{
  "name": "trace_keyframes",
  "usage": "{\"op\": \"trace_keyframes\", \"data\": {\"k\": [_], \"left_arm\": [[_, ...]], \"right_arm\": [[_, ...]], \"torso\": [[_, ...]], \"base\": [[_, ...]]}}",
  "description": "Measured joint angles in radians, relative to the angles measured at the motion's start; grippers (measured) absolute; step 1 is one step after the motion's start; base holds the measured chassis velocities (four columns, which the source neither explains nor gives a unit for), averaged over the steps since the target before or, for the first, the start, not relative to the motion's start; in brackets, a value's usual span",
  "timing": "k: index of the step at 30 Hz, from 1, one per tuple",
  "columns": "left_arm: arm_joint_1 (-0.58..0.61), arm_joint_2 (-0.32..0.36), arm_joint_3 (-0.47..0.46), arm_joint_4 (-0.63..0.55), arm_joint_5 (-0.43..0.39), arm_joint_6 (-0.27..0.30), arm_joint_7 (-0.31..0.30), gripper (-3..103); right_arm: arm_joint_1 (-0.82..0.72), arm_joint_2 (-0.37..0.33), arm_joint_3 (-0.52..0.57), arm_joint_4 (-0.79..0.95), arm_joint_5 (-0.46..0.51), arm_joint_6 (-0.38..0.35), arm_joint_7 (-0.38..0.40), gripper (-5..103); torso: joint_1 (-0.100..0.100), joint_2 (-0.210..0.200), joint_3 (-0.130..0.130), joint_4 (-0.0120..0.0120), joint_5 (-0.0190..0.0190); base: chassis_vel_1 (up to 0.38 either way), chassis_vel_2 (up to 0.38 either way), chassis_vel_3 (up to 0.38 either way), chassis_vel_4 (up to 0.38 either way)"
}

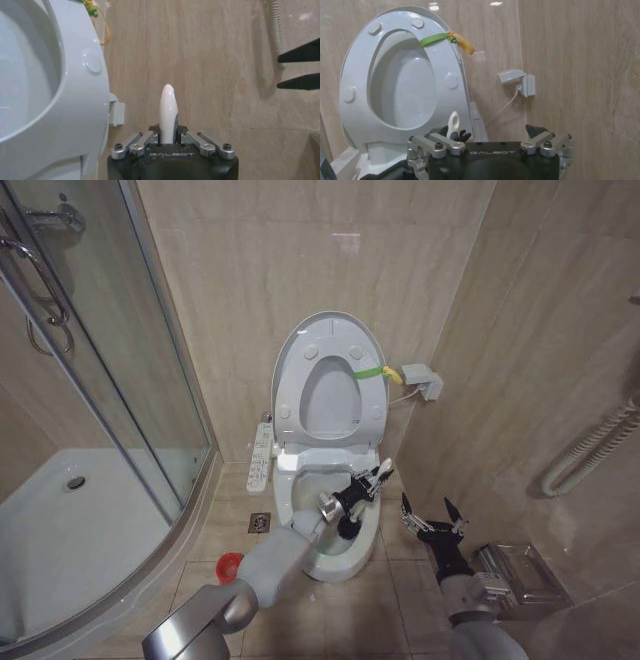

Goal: Open the toilet lid, clean the toilet bowl with a toilet brush, close the toilet lid, and flush.

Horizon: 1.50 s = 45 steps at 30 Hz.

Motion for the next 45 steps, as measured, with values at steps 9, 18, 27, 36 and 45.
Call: {"op": "trace_keyframes", "data": {"k": [9, 18, 27, 36, 45], "left_arm": [[0.046, -0.002, -0.008, 0.074, 0.027, 0.088, -0.031, 20], [0.038, 0.000, -0.015, 0.059, 0.024, 0.060, -0.026, 20], [0.007, 0.000, -0.034, 0.016, -0.009, -0.020, -0.023, 20], [0.067, -0.001, -0.030, 0.070, 0.057, 0.039, -0.038, 20], [0.056, 0.000, -0.017, 0.054, 0.070, 0.034, -0.045, 22]], "right_arm": [[0.000, 0.000, 0.000, 0.000, 0.000, 0.000, 0.000, 100], [0.000, 0.000, 0.000, 0.000, 0.000, 0.000, 0.000, 100], [0.000, 0.000, 0.000, 0.000, 0.000, 0.000, 0.000, 100], [0.000, 0.000, 0.000, 0.000, 0.000, 0.000, 0.000, 100], [0.000, 0.000, 0.000, 0.000, 0.000, 0.000, 0.000, 100]], "torso": [[0.000, 0.000, 0.000, -0.0003, -0.0006], [0.000, 0.000, 0.000, 0.0003, 0.0003], [0.000, 0.000, 0.000, 0.0001, 0.0000], [0.000, 0.000, 0.000, -0.0001, -0.0006], [0.000, 0.000, 0.000, 0.0004, 0.0004]], "base": [[0.000, 0.000, 0.000, 0.000], [0.000, 0.000, 0.000, 0.000], [0.000, 0.000, 0.000, 0.000], [0.000, 0.000, 0.000, 0.000], [0.000, 0.000, 0.000, 0.000]]}}
